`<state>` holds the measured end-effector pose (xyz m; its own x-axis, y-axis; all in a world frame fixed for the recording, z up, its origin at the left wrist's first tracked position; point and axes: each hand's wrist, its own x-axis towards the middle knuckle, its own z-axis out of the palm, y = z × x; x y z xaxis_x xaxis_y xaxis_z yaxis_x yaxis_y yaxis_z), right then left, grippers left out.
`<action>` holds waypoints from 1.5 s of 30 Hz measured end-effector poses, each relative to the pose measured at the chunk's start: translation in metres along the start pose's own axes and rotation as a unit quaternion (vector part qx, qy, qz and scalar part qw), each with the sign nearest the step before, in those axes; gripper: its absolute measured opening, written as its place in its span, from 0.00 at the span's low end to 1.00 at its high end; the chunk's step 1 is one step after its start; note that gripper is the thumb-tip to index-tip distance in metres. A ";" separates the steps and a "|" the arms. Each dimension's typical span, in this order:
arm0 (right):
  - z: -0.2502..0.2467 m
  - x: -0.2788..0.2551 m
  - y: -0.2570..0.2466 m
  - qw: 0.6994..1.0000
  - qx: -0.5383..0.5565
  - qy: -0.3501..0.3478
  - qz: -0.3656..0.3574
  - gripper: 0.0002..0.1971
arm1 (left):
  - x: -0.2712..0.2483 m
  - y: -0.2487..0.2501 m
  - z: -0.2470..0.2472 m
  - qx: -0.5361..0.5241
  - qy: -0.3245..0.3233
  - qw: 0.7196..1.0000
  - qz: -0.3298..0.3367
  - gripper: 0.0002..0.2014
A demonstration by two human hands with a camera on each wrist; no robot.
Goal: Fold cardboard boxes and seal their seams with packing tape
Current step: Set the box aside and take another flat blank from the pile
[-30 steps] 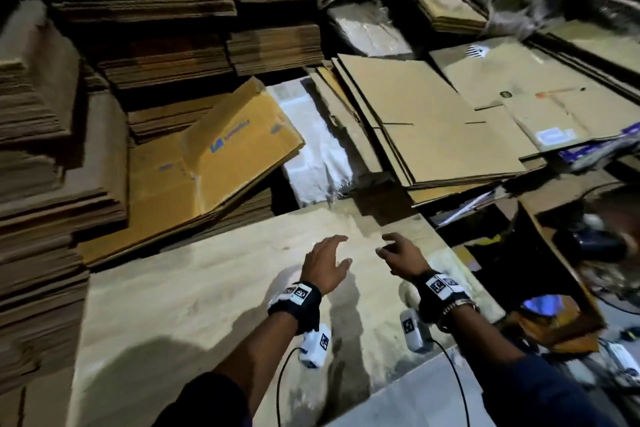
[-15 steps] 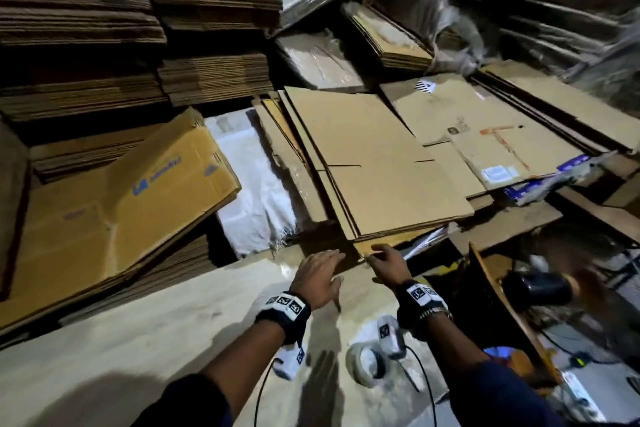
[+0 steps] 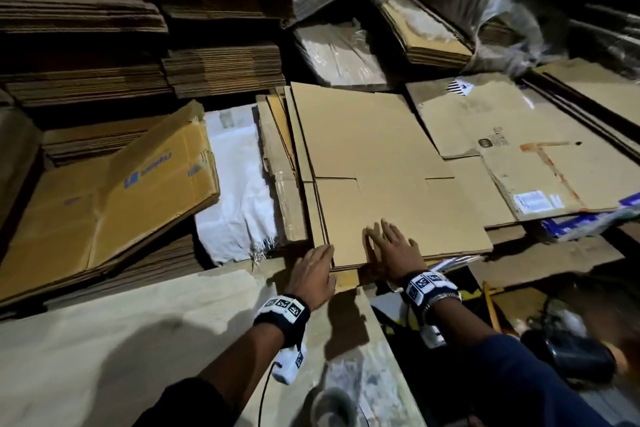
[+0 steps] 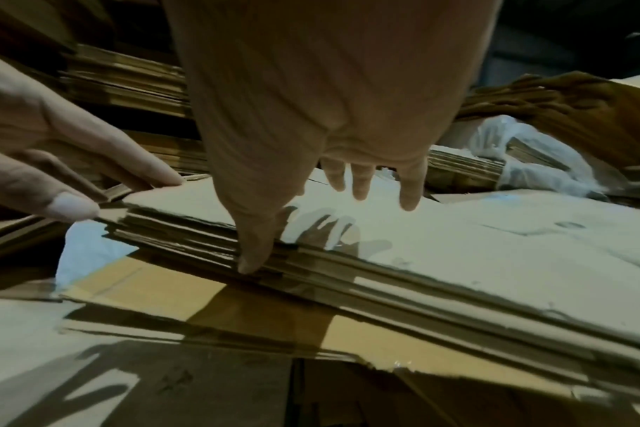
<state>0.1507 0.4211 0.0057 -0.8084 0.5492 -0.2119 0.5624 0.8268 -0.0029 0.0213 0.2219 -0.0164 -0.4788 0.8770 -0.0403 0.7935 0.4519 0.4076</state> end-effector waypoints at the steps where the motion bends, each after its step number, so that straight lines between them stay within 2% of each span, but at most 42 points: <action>1: -0.005 0.002 0.004 1.000 -0.015 -0.007 -0.024 0.44 | -0.001 -0.001 0.002 0.003 0.004 1.000 -0.001 0.35; 6: -0.034 0.012 0.014 0.987 -0.099 0.003 -0.130 0.20 | 0.004 -0.002 0.000 0.020 0.029 0.999 -0.010 0.40; 9: -0.045 0.011 0.013 0.982 -0.115 -0.001 -0.148 0.18 | 0.005 -0.002 -0.003 0.033 0.021 0.999 -0.011 0.39; 11: -0.053 0.009 0.009 0.981 -0.121 0.028 -0.148 0.18 | 0.004 -0.003 -0.005 0.017 -0.006 1.000 -0.014 0.39; 14: -0.069 0.006 0.002 0.986 -0.091 0.077 -0.117 0.18 | 0.004 -0.007 -0.006 -0.040 -0.042 0.997 -0.049 0.36; 17: -0.088 0.002 -0.007 0.990 -0.019 0.123 -0.068 0.16 | -0.002 0.005 -0.023 -0.154 -0.024 0.985 -0.070 0.33; 20: -0.100 -0.006 -0.024 0.984 0.053 0.161 -0.053 0.18 | 0.008 0.004 -0.035 -0.337 0.004 0.926 -0.169 0.37; 23: -0.104 -0.024 -0.050 0.972 0.135 0.182 -0.064 0.18 | 0.049 -0.064 -0.003 -0.493 0.063 0.835 -0.236 0.50; 24: -0.105 -0.033 -0.058 0.966 0.167 0.186 -0.066 0.16 | 0.052 -0.073 -0.009 -0.539 0.089 0.803 -0.237 0.52; 26: -0.099 -0.046 -0.072 0.955 0.226 0.183 -0.053 0.09 | 0.032 -0.056 -0.069 -0.629 0.088 0.728 -0.258 0.50; 27: -0.097 -0.052 -0.079 0.951 0.246 0.180 -0.051 0.09 | 0.012 -0.030 -0.110 -0.635 0.078 0.727 -0.250 0.44; 29: -0.087 -0.062 -0.095 0.943 0.278 0.171 -0.056 0.14 | -0.002 -0.023 -0.143 -0.598 0.073 0.769 -0.216 0.27; 30: -0.083 -0.066 -0.104 0.940 0.293 0.164 -0.059 0.13 | -0.006 -0.027 -0.150 -0.579 0.069 0.788 -0.199 0.21; 32: -0.081 -0.075 -0.122 0.943 0.286 0.157 -0.068 0.11 | -0.008 -0.042 -0.154 -0.534 0.091 0.818 -0.195 0.21; 33: -0.081 -0.081 -0.135 0.947 0.269 0.162 -0.073 0.15 | -0.015 -0.046 -0.160 -0.504 0.104 0.835 -0.196 0.23; 35: -0.088 -0.093 -0.164 0.953 0.244 0.162 -0.071 0.29 | -0.031 -0.053 -0.174 -0.462 0.139 0.857 -0.182 0.24; 37: -0.098 -0.101 -0.197 0.949 0.274 0.138 -0.070 0.41 | -0.049 -0.064 -0.190 -0.432 0.171 0.871 -0.161 0.20; 40: -0.125 -0.116 -0.256 0.916 0.374 0.123 -0.079 0.48 | -0.091 -0.092 -0.228 -0.374 0.213 0.892 -0.138 0.19; 42: -0.146 -0.127 -0.292 0.901 0.406 0.130 -0.084 0.49 | -0.115 -0.116 -0.252 -0.367 0.232 0.891 -0.132 0.19; 45: -0.179 -0.144 -0.350 0.859 0.493 0.093 -0.104 0.54 | -0.161 -0.150 -0.295 -0.338 0.250 0.901 -0.110 0.14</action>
<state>0.0391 0.0741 0.2121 -0.8715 0.4876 0.0521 0.2027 0.4551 -0.8671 -0.1316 -0.0355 0.1981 -0.8397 0.5193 0.1588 0.3294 0.2547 0.9092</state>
